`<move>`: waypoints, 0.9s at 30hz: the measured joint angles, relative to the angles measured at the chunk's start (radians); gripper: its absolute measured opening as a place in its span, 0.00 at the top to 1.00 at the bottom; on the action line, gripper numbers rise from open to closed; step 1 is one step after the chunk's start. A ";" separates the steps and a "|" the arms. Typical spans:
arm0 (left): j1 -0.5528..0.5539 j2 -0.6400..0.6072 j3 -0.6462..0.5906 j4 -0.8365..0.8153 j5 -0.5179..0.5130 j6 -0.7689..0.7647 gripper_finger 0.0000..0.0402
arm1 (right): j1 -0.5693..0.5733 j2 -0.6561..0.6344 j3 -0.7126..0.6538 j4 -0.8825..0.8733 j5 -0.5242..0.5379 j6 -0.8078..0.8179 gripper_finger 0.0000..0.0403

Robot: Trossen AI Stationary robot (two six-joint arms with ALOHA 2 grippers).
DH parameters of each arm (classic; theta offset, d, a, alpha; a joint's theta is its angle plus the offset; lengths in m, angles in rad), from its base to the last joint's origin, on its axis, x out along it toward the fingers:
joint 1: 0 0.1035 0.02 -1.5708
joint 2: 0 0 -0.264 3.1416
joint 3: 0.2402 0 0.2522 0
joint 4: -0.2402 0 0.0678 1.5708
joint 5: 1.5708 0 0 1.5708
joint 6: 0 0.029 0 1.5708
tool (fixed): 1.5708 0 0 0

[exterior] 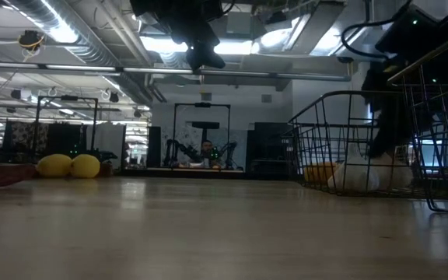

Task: Sort produce into baskets
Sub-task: Put the white garlic into the middle wire basket

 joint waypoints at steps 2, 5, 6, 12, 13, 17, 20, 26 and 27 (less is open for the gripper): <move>0.000 0.000 0.000 0.000 0.000 0.000 0.34 | 0.000 0.000 -0.010 0.002 0.024 0.001 0.96; 0.000 0.000 0.000 0.000 0.000 0.000 0.34 | 0.000 0.000 -0.030 0.037 0.050 0.001 0.96; 0.000 0.000 0.000 0.000 0.000 0.000 0.34 | 0.000 -0.001 -0.036 0.045 0.051 0.001 0.96; 0.000 0.000 0.000 0.000 0.000 0.000 0.34 | 0.000 -0.001 -0.038 0.046 0.048 0.006 0.95; 0.000 0.000 0.000 0.000 0.000 0.000 0.34 | 0.000 -0.001 -0.038 0.045 0.046 0.009 0.94; 0.000 0.000 0.000 0.000 0.000 0.000 0.34 | 0.000 0.000 -0.038 0.042 0.044 0.009 0.86; 0.000 0.000 0.000 0.000 0.000 0.000 0.34 | 0.000 0.000 -0.030 0.016 0.041 -0.005 0.78; 0.000 0.000 0.000 0.000 0.000 0.000 0.34 | 0.000 0.000 0.109 -0.136 0.025 -0.055 0.71; 0.000 0.000 0.000 0.000 0.000 0.000 0.34 | 0.000 0.000 0.139 -0.162 0.025 -0.064 0.71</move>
